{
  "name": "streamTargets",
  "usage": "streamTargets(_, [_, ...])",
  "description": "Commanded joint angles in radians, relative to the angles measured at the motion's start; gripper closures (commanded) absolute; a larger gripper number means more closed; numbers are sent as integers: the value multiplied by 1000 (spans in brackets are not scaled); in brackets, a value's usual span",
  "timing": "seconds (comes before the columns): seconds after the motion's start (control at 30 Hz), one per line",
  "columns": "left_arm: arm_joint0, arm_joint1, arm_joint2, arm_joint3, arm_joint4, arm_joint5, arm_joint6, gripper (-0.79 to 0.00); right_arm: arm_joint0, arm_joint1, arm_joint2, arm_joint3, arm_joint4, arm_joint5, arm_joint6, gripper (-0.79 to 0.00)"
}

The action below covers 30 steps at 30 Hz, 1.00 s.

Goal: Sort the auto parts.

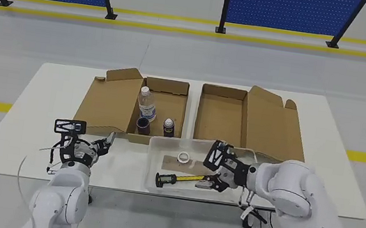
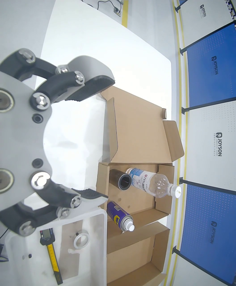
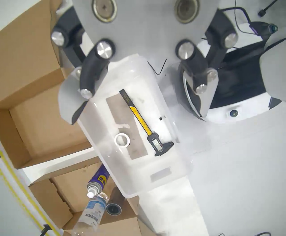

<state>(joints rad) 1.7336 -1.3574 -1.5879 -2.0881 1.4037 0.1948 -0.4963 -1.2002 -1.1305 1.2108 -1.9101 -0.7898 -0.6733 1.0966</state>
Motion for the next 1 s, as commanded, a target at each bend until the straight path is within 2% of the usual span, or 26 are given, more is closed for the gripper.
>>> streamTargets(0.0, [0,0,0,0,0,0,0,-785,9,1,1,8,7,-3,4,-785])
streamTargets(0.6, [0,0,0,0,0,0,0,-785,9,1,1,8,7,-3,4,-785])
streamTargets(0.7, [0,0,0,0,0,0,0,-785,7,2,-4,7,-1,-13,-37,-785])
streamTargets(0.87, [0,0,0,0,0,0,0,-785,81,1,-38,53,6,6,-13,-785])
streamTargets(0.97, [0,0,0,0,0,0,0,-785,169,-4,-104,79,3,31,81,-785])
